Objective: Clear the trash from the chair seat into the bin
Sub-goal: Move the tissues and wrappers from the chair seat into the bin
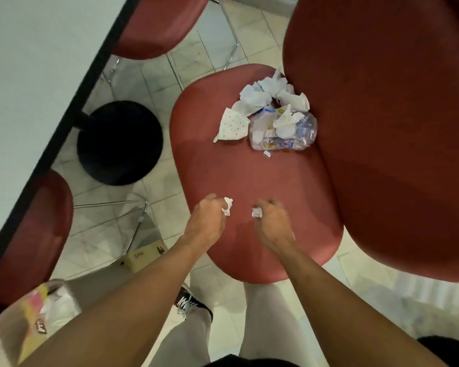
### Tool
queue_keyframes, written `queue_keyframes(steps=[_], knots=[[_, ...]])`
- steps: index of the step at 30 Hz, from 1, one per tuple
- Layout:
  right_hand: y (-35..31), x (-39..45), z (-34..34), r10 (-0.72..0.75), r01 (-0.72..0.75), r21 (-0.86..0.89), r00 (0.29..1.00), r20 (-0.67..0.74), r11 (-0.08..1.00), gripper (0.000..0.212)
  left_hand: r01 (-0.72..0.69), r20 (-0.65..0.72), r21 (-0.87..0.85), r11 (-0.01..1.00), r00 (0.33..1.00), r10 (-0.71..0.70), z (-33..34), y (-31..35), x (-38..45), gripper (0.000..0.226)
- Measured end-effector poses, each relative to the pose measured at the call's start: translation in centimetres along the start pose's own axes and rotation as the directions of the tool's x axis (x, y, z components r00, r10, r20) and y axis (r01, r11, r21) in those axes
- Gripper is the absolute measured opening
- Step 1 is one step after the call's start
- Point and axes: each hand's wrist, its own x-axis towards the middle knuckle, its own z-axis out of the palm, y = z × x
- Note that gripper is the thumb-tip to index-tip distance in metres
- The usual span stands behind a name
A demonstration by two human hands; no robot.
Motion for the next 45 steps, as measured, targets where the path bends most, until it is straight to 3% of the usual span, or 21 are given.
queue_keyframes(steps=[9,14,20,25,29,34,39,45], knots=[[-10.8,-8.2,4.8,-0.196,0.2,-0.064,0.978,0.067,0.978,0.039,0.187,-0.198,-0.11,0.976,0.958,-0.206,-6.3,-8.8,-12.4,0.021],[-16.7,-11.7,8.7,-0.328,0.346,-0.103,0.931,0.163,0.932,0.037,0.336,-0.252,-0.271,0.902,0.879,-0.404,-8.3,-14.6,-18.3,0.02],[-22.4,-15.4,14.7,-0.388,0.423,-0.11,0.888,0.249,0.899,0.036,0.371,-0.329,-0.342,0.864,0.814,-0.48,-9.5,-21.8,-25.0,0.021],[-25.7,-18.0,19.6,-0.418,0.474,-0.129,0.852,0.314,0.871,0.033,0.46,-0.35,-0.413,0.786,0.717,-0.603,-9.4,-26.6,-29.7,0.021],[-26.8,-19.7,23.8,-0.382,0.47,-0.149,0.833,0.4,0.87,0.034,0.517,-0.352,-0.524,0.677,0.592,-0.725,-7.8,-31.0,-33.6,0.017],[-27.0,-21.8,28.7,-0.29,0.399,-0.139,0.826,0.483,0.907,0.031,0.574,-0.224,-0.658,0.488,0.469,-0.854,-5.6,-34.8,-36.4,0.014],[-27.0,-23.1,31.3,-0.269,0.431,-0.187,0.791,0.55,0.883,0.048,0.577,-0.14,-0.665,0.474,0.528,-0.838,-5.0,-35.6,-36.9,0.024],[-27.2,-22.5,30.8,-0.209,0.393,-0.226,0.799,0.563,0.891,0.059,0.559,-0.164,-0.636,0.532,0.576,-0.801,-5.1,-35.4,-36.6,0.021]])
